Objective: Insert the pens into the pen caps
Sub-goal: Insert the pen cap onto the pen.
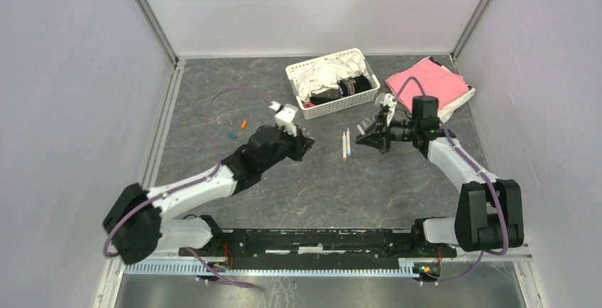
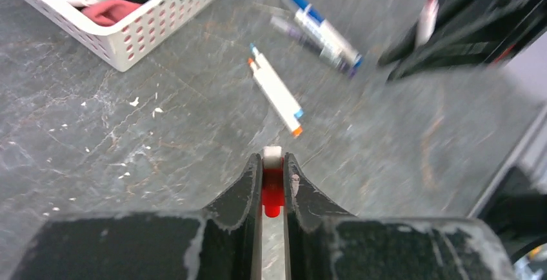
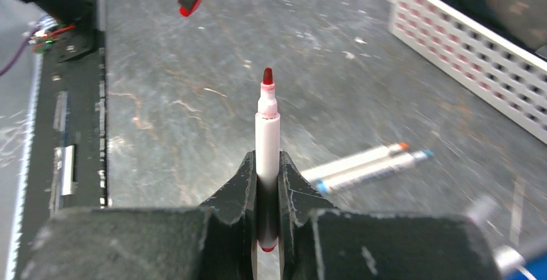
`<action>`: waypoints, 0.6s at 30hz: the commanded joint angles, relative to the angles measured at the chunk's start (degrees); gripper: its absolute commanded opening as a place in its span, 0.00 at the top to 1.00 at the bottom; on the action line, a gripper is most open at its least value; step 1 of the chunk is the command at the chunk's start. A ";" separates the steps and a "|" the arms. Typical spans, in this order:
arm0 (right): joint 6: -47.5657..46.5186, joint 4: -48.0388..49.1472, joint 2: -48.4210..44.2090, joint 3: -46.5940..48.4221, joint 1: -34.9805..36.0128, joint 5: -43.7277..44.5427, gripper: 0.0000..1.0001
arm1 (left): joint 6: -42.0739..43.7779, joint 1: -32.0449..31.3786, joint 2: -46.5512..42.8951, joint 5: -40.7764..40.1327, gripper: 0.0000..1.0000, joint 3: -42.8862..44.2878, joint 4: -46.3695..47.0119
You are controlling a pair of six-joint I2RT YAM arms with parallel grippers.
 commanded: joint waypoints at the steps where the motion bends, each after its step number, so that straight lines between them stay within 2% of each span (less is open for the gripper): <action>1: 10.28 13.05 -2.72 -3.49 6.87 -0.66 1.00 | -19.66 0.13 -10.31 -6.68 0.98 -12.80 23.23; 4: 23.13 26.82 -3.83 -8.02 10.98 -0.65 1.00 | -26.94 0.05 -15.53 -9.79 0.98 -19.27 31.31; 9: 43.87 47.98 -5.83 -15.62 17.40 4.05 1.00 | -37.61 0.04 -21.71 -18.75 0.98 -26.78 37.55; 13: 52.01 55.05 -5.84 -18.45 21.49 7.59 1.00 | -43.21 -0.04 -23.35 -24.03 0.98 -28.89 37.85; 18: 55.38 56.26 -3.55 -18.58 27.09 9.90 1.00 | -44.72 -0.92 -21.18 -24.99 0.98 -27.95 38.84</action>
